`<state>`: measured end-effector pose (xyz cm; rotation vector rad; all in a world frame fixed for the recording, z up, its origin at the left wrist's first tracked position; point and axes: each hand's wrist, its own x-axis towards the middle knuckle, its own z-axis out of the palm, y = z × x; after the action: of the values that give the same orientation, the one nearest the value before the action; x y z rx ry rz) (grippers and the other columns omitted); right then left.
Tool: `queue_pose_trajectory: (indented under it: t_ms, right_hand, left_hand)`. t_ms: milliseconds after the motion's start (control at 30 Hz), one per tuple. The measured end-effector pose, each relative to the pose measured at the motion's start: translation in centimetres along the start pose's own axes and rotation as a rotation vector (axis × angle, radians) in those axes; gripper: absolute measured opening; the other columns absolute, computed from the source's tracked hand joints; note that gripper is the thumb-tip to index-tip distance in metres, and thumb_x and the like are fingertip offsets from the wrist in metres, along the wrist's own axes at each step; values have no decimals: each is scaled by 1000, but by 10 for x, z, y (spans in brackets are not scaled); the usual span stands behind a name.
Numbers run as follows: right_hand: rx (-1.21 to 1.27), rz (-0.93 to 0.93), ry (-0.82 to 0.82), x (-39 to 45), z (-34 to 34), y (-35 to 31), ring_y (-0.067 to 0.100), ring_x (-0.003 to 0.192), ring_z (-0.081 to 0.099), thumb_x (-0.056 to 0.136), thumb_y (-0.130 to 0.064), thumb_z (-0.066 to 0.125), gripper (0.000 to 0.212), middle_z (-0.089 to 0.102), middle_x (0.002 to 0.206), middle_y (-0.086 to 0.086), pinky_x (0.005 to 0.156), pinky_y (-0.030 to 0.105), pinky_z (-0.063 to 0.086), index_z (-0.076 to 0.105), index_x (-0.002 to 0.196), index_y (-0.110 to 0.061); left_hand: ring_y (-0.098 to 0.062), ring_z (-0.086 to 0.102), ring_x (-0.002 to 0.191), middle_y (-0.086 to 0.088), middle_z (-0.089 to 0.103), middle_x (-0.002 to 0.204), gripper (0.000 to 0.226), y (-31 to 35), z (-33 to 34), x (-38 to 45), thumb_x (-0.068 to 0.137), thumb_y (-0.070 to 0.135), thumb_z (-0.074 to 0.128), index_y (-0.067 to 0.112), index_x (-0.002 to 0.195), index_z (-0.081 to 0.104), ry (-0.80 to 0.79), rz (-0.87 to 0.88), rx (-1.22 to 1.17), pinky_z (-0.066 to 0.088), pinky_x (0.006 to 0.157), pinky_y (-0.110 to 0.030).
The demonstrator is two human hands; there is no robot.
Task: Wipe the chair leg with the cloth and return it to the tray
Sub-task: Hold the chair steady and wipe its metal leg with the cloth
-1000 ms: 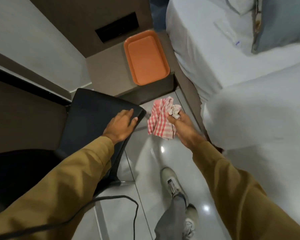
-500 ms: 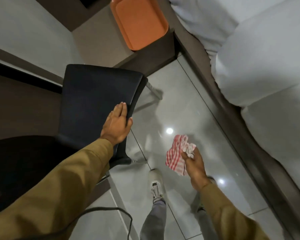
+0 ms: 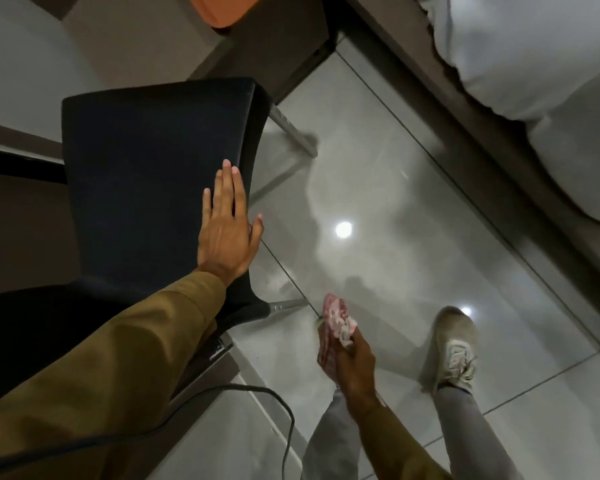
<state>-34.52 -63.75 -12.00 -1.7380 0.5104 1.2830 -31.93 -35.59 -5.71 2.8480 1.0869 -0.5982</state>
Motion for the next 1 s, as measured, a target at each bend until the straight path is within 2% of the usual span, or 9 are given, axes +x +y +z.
queue_pose_trajectory:
  t_ms: [167,267,400,500,600,667,767,833,1000]
  right_hand:
    - [168,49,-119,-24,76,-8,16,107,71,107,-7,49,35,72,111,-6,102,39,60,63,119,-37]
    - [151,-13,-166,-28,106,-13,18,117,69,105,-1,48,42,72,126,4,111,34,55,63,140,-19]
    - [124,21,-273,-28,112,-14,30,110,70,106,-6,48,34,73,119,21,88,24,61,61,137,-9]
    - [216,142,-412,-18,108,-21,47,112,71,110,-25,46,34,74,98,24,88,39,63,64,123,1]
    - [268,141,-486,-9,101,-13,7,85,81,113,-41,34,43,83,88,0,81,22,63,76,111,-33]
    - [247,122,-446,-7,101,-6,7,91,79,112,-37,38,35,80,103,0,84,21,63,71,118,-28]
    - [192,79,-395,3,111,4,12,87,77,111,-28,45,27,80,98,4,77,20,62,72,108,-21]
    - [126,68,-366,9,118,7,19,102,77,112,-23,45,28,78,113,12,84,21,62,71,119,-14]
    - [35,92,-278,40,132,12,41,122,68,112,-16,43,37,70,131,28,103,44,60,61,139,2]
  left_hand:
    - [-33,0,171,-19,-7,182,81,-15,17,6,114,43,34,0,172,-3,85,70,61,9,140,-54]
    - [-34,1,171,-20,-4,182,81,-18,24,9,113,41,37,-1,172,0,123,96,23,11,140,-54]
    - [-37,0,171,-21,-4,182,82,-20,28,11,112,37,42,-2,171,0,138,115,-59,11,139,-57]
    - [-38,1,170,-22,-2,181,82,-21,34,13,112,39,40,-1,171,1,167,115,-37,13,138,-58]
    - [-39,4,170,-24,0,181,81,-24,41,15,112,42,38,-1,171,1,213,122,1,15,138,-58]
    - [-39,6,170,-24,3,181,82,-26,47,16,112,43,39,-1,171,3,249,130,-5,16,138,-57]
    - [-38,7,170,-24,4,181,82,-31,54,17,112,44,38,-1,171,5,283,125,-15,16,138,-56]
    - [-37,8,170,-23,5,181,81,-34,56,17,112,43,38,-1,171,5,296,130,-24,15,139,-55]
    - [-36,9,170,-21,6,181,80,-36,60,19,112,42,40,1,171,5,331,125,-33,15,139,-54]
